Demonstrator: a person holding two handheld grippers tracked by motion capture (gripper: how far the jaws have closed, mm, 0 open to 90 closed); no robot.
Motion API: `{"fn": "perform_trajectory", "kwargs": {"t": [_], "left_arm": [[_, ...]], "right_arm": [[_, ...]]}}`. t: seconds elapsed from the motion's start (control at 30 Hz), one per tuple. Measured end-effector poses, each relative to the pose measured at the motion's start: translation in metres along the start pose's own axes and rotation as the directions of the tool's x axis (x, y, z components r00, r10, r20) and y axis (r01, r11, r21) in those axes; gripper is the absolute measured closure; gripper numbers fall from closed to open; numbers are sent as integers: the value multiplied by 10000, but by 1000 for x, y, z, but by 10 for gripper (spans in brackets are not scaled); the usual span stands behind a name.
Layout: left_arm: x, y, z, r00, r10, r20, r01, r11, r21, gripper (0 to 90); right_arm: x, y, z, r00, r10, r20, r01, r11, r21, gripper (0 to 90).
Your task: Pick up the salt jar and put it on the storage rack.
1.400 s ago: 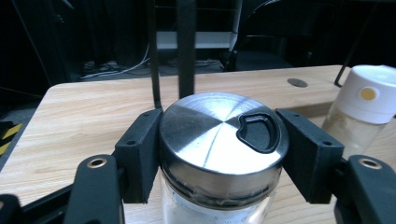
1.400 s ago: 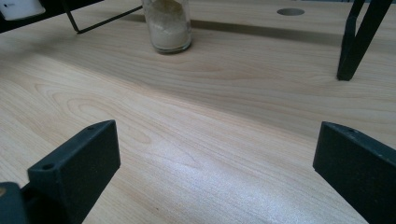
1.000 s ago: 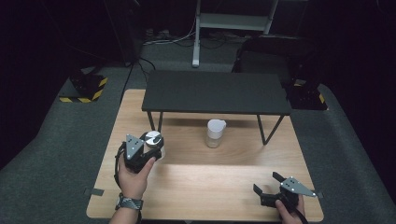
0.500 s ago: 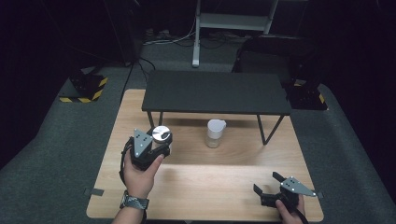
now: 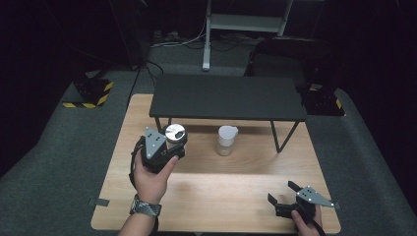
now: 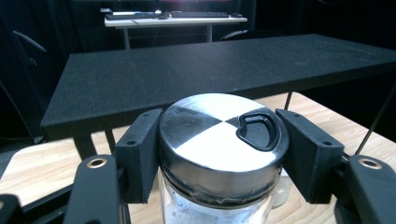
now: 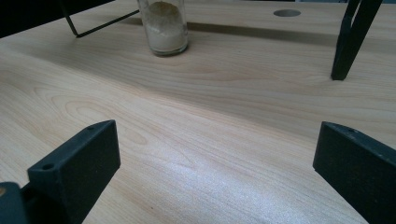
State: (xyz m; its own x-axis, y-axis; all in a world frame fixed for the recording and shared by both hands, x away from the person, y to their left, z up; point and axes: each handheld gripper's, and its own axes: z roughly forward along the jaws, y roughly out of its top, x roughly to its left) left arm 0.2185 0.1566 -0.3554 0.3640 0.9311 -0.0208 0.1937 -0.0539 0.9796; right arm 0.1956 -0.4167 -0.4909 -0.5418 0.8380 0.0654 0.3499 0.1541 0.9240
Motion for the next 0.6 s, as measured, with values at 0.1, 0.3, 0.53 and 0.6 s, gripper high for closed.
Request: {"fn": "perform_trajectory", "kwargs": {"t": [0.1, 0.3, 0.53, 0.6], "left_arm": [[-1, 12, 2, 9999, -74, 72, 74, 10000, -26, 351], [-2, 29, 6, 9997, -213, 128, 214, 9997, -100, 351], [-5, 47, 8, 9998, -158, 118, 161, 9996, -214, 351], [-5, 52, 9, 9998, -165, 110, 168, 9995, -285, 351]], "right_arm": [[0, 0, 0, 10000, -46, -17, 46, 10000, 7, 6], [1, 0, -1, 10000, -29, -21, 30, 10000, 12, 6], [2, 0, 0, 9999, -106, 4, 106, 9999, 52, 6], [2, 1, 0, 9999, -125, -1, 125, 9999, 70, 6]]}}
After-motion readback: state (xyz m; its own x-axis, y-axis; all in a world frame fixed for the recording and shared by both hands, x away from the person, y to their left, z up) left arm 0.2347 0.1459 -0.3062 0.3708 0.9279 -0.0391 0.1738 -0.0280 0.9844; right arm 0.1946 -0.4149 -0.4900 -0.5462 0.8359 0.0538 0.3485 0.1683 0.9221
